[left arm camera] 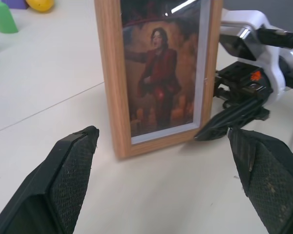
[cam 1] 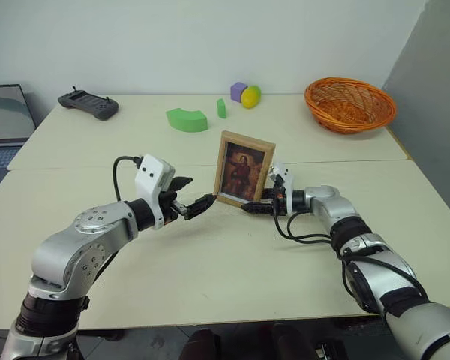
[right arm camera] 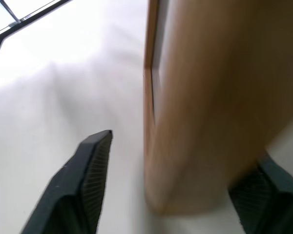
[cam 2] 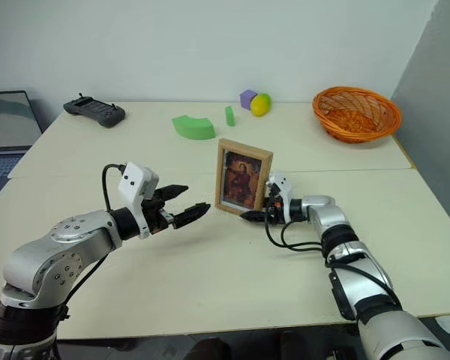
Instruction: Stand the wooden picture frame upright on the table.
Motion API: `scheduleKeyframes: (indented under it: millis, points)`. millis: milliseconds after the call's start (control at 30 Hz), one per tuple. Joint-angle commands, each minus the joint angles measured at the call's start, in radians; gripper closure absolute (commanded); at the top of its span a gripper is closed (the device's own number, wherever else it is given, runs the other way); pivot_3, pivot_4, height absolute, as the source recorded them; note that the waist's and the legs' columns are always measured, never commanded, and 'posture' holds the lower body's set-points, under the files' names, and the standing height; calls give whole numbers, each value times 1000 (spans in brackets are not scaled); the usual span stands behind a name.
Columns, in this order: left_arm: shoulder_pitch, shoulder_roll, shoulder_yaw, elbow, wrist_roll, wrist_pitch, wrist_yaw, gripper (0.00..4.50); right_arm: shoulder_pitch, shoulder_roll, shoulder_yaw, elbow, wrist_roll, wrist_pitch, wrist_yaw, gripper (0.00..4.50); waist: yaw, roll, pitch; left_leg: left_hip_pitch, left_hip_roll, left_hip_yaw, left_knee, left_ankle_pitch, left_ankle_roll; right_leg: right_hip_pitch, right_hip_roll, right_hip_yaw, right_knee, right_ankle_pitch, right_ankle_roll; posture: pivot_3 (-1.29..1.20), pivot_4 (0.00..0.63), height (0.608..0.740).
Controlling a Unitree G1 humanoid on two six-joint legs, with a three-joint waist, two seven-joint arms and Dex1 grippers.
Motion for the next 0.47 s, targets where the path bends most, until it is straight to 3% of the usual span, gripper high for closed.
scheduleKeyframes:
  millis: [33, 167, 333, 467]
  points:
    - [-15, -3, -10, 24, 58, -55, -42, 0, 73, -73, -28, -150, -19, -15, -20, 56, 0, 0, 0, 0, 0, 0, 0, 0, 0, 0, 0, 0, 0, 0, 0, 0, 150, 740]
    - [-10, -4, -12, 75, 107, -95, -78, 0, 222, -160, -68, -459, 2, 50, -77, 56, 8, 0, 0, 0, 0, 0, 0, 0, 1, 0, 0, 0, 0, 0, 0, 0, 150, 740]
    - [-26, 4, 35, 134, 115, -130, -137, 0, 356, -221, -125, -919, 126, 299, -130, 56, 3, 0, 0, 0, 1, 0, 0, -1, 1, 0, 1, 0, 1, 0, 0, 0, 150, 740]
    - [-40, 30, 36, 181, 148, -165, -185, 0, 386, -222, -145, -1075, 173, 413, -204, 56, 0, 0, 0, 1, 1, -2, -1, -1, 2, 0, 1, -1, 1, 0, 0, 0, 150, 740]
